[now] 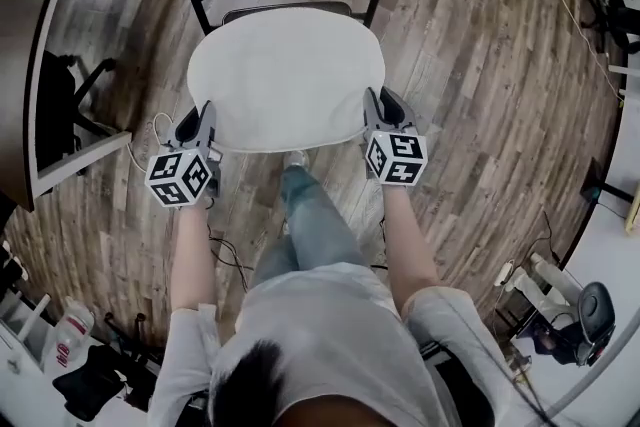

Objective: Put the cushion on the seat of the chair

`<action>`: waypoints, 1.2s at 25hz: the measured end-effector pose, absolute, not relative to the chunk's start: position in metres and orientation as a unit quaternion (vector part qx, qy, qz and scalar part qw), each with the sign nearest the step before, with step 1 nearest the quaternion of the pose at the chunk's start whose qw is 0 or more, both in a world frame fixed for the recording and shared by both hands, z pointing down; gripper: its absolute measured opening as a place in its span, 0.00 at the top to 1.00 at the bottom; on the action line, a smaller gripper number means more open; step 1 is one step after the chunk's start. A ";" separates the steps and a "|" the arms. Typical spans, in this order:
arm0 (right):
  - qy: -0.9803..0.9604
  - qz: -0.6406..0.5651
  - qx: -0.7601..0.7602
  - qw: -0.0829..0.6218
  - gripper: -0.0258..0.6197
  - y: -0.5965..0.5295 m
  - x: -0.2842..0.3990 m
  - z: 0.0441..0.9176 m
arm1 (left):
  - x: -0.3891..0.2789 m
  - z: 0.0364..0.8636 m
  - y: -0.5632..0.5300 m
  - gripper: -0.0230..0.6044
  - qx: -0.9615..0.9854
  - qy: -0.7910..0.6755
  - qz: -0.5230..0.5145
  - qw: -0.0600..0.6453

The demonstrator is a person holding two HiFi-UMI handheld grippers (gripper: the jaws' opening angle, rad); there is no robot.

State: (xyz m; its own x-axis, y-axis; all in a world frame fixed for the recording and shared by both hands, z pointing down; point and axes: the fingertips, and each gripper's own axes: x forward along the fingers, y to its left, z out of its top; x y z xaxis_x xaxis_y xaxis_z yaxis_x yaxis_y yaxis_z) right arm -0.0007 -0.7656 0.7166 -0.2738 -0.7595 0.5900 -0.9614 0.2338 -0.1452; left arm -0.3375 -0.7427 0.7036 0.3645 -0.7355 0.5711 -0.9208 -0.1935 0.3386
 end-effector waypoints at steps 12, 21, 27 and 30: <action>-0.738 0.289 0.552 0.257 0.85 -0.792 0.000 0.841 | -0.335 0.837 -0.768 0.87 0.734 -0.539 0.202 0.360; -0.730 0.320 0.537 0.276 0.84 -0.808 0.010 0.921 | -0.330 0.899 -0.791 0.87 0.742 -0.515 0.231 0.360; -0.726 0.322 0.533 0.292 0.84 -0.816 0.015 0.952 | -0.325 0.932 -0.792 0.87 0.732 -0.513 0.245 0.375; -0.726 0.320 0.527 0.306 0.83 -0.818 0.017 0.963 | -0.324 0.945 -0.788 0.87 0.724 -0.516 0.250 0.384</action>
State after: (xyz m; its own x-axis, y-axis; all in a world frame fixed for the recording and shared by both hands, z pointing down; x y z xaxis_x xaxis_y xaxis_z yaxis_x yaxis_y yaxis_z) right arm 0.0174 -0.8179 0.9629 -0.2578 -0.5679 0.7817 -0.9602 0.2405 -0.1419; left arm -0.3238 -0.7878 0.9449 0.3430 -0.5543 0.7584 -0.9387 -0.1726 0.2984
